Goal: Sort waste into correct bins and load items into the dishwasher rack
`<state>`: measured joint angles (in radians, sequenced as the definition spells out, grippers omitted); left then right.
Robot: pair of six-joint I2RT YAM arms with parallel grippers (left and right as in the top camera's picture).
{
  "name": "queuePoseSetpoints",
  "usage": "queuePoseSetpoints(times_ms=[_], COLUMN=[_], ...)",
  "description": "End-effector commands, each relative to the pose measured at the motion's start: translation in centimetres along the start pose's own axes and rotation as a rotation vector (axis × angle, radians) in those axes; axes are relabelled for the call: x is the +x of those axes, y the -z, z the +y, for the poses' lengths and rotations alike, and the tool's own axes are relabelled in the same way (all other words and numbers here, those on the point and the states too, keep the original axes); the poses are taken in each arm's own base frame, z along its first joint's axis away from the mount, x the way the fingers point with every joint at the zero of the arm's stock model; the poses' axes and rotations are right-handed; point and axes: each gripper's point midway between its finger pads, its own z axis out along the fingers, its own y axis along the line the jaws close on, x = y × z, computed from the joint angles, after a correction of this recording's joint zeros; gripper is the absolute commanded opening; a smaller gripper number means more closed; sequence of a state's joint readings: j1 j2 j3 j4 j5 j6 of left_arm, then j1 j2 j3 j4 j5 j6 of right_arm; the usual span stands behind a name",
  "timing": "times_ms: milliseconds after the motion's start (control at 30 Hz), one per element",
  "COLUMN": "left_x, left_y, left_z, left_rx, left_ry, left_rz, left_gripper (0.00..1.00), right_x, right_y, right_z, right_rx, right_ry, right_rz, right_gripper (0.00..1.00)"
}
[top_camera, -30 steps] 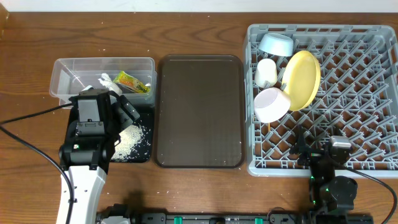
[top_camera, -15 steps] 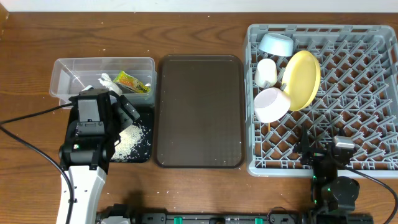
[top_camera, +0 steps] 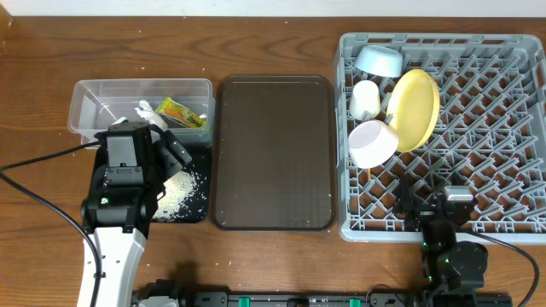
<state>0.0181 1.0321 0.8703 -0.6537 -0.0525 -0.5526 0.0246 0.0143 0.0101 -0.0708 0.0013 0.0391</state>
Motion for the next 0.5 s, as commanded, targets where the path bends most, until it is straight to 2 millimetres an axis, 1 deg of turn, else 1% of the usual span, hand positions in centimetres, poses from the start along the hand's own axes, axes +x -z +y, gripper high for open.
queuePoseSetpoints(times_ms=[0,467], left_x=[-0.63,-0.62], left_y=[0.29,0.29], left_z=[-0.02,-0.02], left_rx=[-0.004,-0.004], left_ry=[-0.001,-0.001], left_rz=[-0.019,-0.018], left_gripper=[0.95,0.95], right_x=[0.12,0.06], right_y=[0.02,0.02], right_z=[-0.13,-0.27], right_rx=[0.001,0.008], right_ry=[0.043,0.043], right_rz=[-0.002,-0.003], right_gripper=[0.99,0.99])
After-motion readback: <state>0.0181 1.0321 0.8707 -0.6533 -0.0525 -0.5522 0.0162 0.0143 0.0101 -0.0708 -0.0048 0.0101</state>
